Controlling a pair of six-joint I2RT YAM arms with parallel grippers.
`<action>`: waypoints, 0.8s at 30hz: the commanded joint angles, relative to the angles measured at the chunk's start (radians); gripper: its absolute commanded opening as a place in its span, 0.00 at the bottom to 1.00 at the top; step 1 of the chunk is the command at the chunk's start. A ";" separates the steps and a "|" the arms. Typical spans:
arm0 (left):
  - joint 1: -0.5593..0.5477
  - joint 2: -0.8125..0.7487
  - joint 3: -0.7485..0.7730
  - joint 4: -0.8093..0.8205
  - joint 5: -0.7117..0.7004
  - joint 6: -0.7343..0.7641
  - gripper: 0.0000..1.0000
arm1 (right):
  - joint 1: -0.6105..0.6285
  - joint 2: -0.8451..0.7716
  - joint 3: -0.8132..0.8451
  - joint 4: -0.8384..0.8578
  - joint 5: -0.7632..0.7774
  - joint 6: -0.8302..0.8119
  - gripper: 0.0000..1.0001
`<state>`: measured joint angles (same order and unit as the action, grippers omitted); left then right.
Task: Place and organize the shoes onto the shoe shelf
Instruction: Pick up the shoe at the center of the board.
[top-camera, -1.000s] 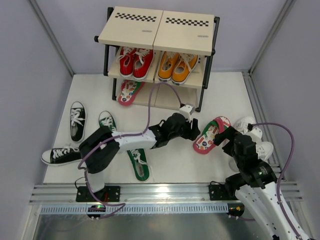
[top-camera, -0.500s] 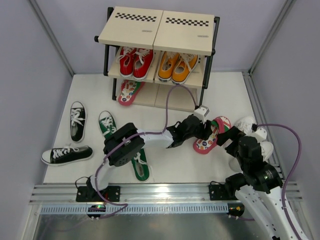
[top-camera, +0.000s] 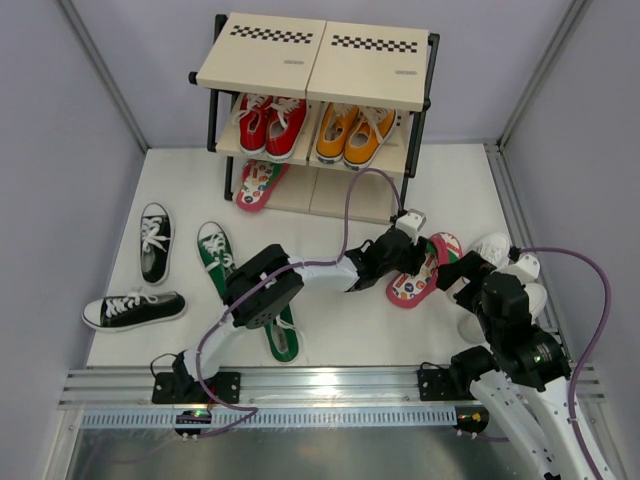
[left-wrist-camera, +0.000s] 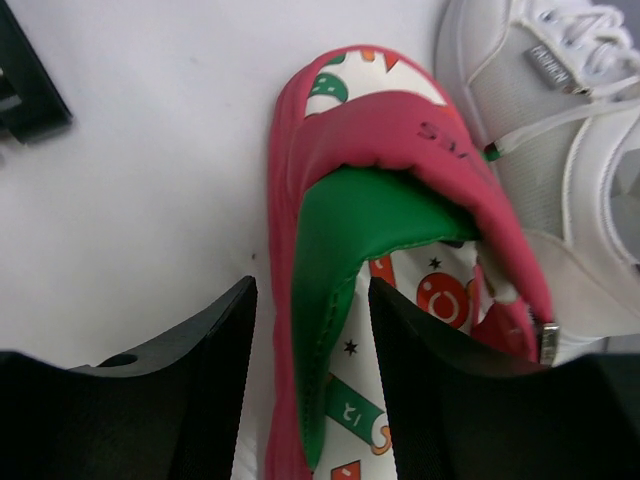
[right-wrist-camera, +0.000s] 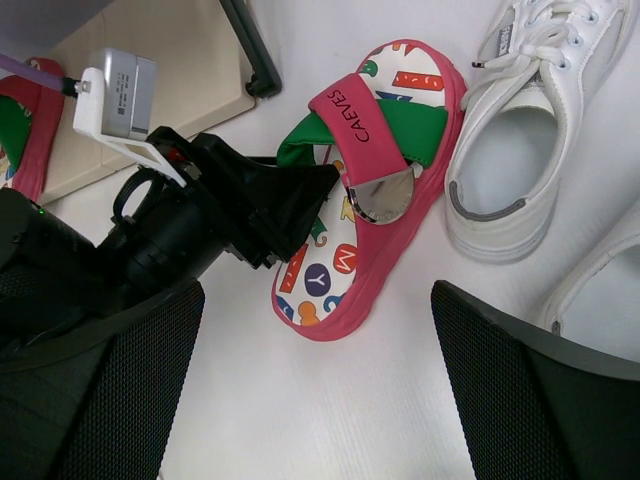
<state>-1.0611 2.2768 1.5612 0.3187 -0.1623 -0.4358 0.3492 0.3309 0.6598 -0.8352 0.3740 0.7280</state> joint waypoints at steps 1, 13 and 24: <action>-0.005 -0.003 0.007 0.003 -0.048 0.029 0.51 | -0.004 -0.012 0.029 0.011 0.028 -0.024 1.00; -0.005 -0.069 -0.105 0.092 -0.143 -0.026 0.00 | -0.004 -0.009 0.006 0.018 0.031 -0.016 0.99; -0.004 -0.476 -0.386 -0.094 -0.244 -0.027 0.00 | -0.004 0.121 0.024 0.156 -0.067 -0.114 0.99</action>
<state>-1.0653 1.9423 1.1881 0.2584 -0.3134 -0.4561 0.3492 0.3977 0.6601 -0.7712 0.3511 0.6659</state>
